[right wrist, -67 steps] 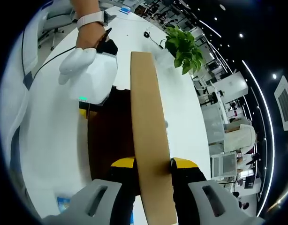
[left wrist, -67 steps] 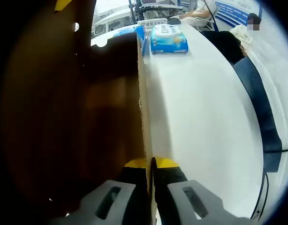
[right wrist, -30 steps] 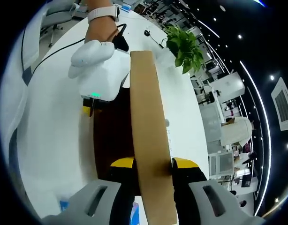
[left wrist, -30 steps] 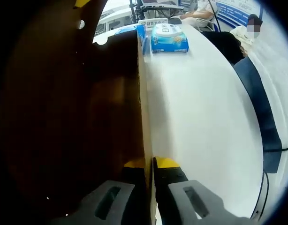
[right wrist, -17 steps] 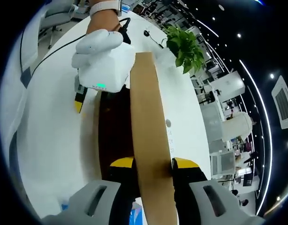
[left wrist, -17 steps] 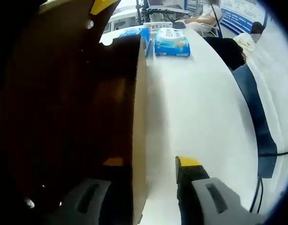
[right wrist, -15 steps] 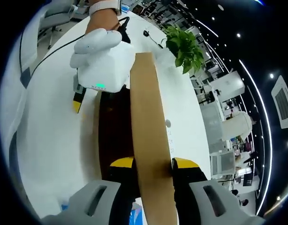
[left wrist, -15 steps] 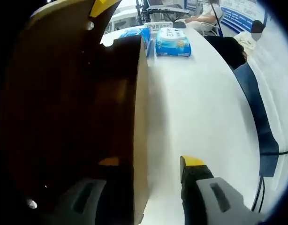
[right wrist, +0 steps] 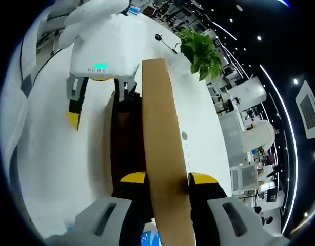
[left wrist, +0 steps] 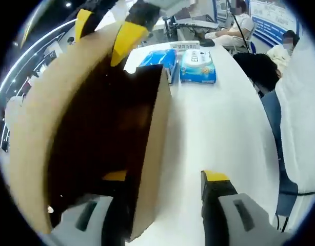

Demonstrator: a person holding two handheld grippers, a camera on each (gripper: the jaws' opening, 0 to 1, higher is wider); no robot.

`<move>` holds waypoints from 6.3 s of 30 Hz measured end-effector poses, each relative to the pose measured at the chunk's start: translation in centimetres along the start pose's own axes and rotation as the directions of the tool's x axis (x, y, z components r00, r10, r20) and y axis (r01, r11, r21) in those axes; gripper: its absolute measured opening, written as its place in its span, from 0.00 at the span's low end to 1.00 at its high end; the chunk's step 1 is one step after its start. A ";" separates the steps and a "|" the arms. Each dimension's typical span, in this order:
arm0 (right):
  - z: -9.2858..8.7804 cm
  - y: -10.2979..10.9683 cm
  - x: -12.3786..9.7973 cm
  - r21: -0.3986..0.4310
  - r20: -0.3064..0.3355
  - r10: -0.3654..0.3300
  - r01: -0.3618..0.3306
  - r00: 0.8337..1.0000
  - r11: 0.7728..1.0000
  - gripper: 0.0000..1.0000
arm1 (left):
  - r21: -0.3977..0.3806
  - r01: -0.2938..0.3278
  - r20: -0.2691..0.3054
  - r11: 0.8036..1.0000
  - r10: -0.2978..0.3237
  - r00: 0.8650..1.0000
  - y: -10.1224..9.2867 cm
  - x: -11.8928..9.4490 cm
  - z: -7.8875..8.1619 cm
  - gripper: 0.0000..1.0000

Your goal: Operate the shoe box by opening the lid, removing the specified soft item, and placing it in the target area until the item is outside and the box remains undamaged.

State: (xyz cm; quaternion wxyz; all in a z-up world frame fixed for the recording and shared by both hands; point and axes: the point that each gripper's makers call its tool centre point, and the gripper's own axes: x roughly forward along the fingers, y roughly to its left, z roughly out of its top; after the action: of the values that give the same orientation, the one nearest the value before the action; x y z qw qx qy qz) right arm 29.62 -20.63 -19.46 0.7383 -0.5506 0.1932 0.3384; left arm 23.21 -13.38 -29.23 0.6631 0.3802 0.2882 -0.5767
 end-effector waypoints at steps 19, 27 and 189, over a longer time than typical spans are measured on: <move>-0.2 0.7 -0.3 0.018 -0.004 -0.018 0.019 1.000 1.000 0.30 | -0.192 -0.186 0.055 0.964 0.200 0.978 -3.7 -7.1 -1.0 0.84; -0.2 0.9 -0.2 0.011 -0.010 -0.034 0.035 0.999 0.999 0.30 | -0.068 -0.334 0.028 0.940 0.336 0.941 -3.7 -10.0 -1.4 0.83; -9.3 8.1 2.7 -0.152 -0.093 -0.151 0.136 0.984 0.979 0.33 | 0.425 -0.534 0.048 0.731 0.570 0.820 6.1 -0.1 -3.2 0.40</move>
State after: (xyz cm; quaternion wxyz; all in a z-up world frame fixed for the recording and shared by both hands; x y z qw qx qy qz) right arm 26.55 -27.29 -29.77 0.7076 -0.6324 0.1660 0.2682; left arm 29.42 -10.32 -29.85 0.6935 0.6062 0.0592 -0.3848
